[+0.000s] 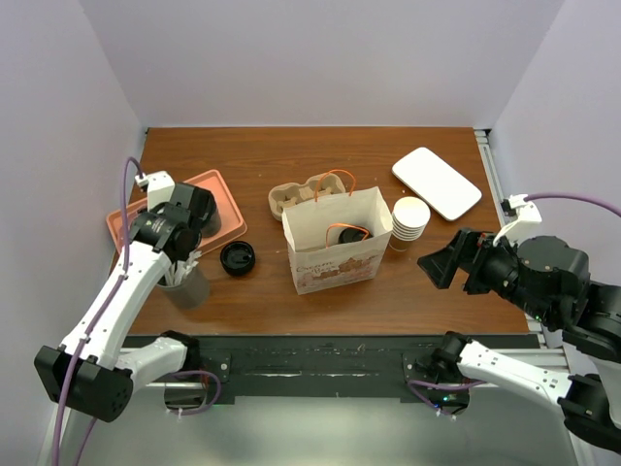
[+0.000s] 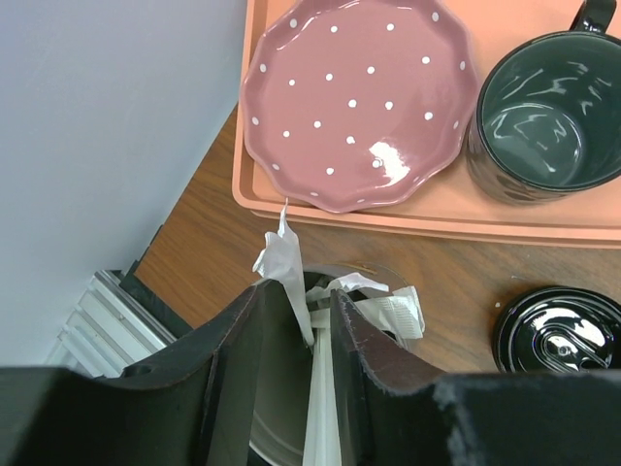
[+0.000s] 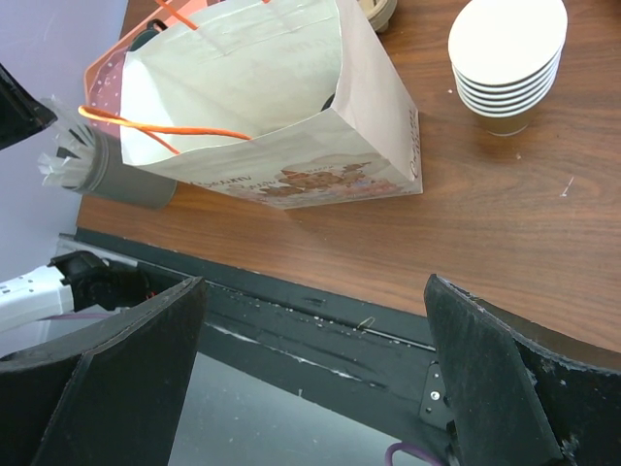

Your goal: Pack the takeout coffee

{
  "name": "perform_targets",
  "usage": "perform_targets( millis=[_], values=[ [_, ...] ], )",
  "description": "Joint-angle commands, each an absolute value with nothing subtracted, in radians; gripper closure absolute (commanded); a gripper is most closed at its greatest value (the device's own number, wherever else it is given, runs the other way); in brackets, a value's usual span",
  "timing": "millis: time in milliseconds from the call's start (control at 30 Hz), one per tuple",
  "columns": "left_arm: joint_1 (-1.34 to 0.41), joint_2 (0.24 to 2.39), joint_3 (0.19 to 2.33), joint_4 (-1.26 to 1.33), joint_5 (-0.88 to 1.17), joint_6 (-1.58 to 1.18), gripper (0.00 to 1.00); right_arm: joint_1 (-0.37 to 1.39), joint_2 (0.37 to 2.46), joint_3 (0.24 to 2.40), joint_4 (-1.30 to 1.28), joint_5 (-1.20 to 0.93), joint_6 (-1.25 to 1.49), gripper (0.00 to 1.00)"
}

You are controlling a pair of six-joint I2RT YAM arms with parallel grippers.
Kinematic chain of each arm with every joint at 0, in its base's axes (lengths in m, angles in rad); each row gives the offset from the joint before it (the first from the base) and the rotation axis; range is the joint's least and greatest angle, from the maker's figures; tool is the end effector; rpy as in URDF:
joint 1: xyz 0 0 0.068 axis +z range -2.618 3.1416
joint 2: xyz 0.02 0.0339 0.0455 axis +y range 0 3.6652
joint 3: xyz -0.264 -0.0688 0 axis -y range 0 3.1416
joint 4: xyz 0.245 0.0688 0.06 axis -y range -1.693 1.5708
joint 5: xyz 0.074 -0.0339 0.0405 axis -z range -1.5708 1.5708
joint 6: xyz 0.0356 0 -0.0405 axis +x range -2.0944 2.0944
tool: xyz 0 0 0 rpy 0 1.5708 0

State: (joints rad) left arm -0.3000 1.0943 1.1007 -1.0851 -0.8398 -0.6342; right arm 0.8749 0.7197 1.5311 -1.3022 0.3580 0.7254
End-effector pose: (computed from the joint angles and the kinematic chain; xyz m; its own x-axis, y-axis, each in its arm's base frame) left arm 0.1891 -0.0307 0.3235 -0.5960 -0.2297 -0.7694 -0.6107 0.7518 0.2486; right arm 0.0361 0.0237 0.4559 -0.5715 0.2850 -0.7695 -0.1891 0.8667 0.4615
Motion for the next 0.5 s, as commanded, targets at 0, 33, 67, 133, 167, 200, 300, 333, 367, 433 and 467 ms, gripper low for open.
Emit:
perform_targets(
  millis=[0,33,67,133,167,200,300,333,367,433,467],
  values=[
    [-0.290,1.094,1.086,-1.039,-0.896,-0.632,0.62,0.873,0.709,1.537,-1.310,0.397,0.732,0.01],
    [-0.288,1.095,1.080,-1.040,-0.900,-0.634,0.62,0.873,0.706,1.536,-1.315,0.399,0.732,0.01],
    [-0.288,1.097,1.077,-1.037,-0.902,-0.632,0.62,0.873,0.704,1.536,-1.318,0.400,0.732,0.01],
    [-0.287,1.098,1.074,-1.035,-0.900,-0.630,0.62,0.873,0.701,1.536,-1.321,0.403,0.729,0.01],
    [-0.285,1.100,1.069,-1.035,-0.900,-0.629,0.62,0.873,0.701,1.537,-1.321,0.406,0.727,0.01],
    [-0.284,1.100,1.066,-1.034,-0.903,-0.629,0.63,0.871,0.701,1.539,-1.321,0.408,0.724,0.01],
    [-0.282,1.097,1.048,-1.028,-0.917,-0.627,0.64,0.873,0.707,1.546,-1.319,0.414,0.713,0.01],
    [-0.282,1.095,1.042,-1.022,-0.916,-0.623,0.66,0.873,0.709,1.551,-1.321,0.416,0.710,0.01],
    [-0.281,1.091,1.037,-1.009,-0.913,-0.617,0.67,0.873,0.710,1.552,-1.322,0.416,0.707,0.01],
    [-0.281,1.094,1.031,-1.008,-0.919,-0.611,0.69,0.873,0.713,1.554,-1.324,0.419,0.703,0.01],
    [-0.281,1.098,1.031,-1.008,-0.923,-0.614,0.69,0.873,0.712,1.554,-1.324,0.417,0.703,0.01]
  ],
)
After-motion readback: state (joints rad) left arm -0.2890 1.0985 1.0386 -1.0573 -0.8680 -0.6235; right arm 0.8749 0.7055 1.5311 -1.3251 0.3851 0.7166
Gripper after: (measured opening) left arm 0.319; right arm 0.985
